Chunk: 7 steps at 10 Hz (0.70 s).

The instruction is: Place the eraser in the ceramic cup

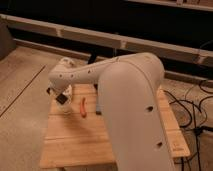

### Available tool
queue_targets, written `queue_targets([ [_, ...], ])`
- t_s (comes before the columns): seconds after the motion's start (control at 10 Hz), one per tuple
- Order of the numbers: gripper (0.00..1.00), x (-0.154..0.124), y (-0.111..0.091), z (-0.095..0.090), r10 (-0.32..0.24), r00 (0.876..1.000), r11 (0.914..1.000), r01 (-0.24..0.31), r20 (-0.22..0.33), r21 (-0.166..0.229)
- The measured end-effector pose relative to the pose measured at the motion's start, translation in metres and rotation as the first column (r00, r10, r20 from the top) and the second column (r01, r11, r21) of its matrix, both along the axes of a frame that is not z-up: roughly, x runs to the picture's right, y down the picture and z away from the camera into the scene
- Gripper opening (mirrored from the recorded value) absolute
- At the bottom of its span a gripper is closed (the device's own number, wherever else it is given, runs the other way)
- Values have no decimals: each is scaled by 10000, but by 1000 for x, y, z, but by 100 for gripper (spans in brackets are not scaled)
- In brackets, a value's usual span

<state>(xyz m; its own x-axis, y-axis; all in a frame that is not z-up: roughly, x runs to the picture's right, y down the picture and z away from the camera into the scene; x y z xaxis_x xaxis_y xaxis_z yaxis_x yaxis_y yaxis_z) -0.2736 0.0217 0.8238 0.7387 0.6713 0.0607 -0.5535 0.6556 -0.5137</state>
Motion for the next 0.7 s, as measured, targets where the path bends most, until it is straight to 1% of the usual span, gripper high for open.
queue_targets([
  [0.1, 3, 1, 2, 1, -20, 10000, 10000, 20, -35, -51],
  [0.2, 10, 1, 4, 2, -14, 10000, 9999, 14, -52, -110],
  [0.3, 22, 1, 5, 3, 8, 10000, 9999, -10, -82, -170],
  [0.7, 61, 2, 6, 4, -9, 10000, 9998, 7, -93, -205],
])
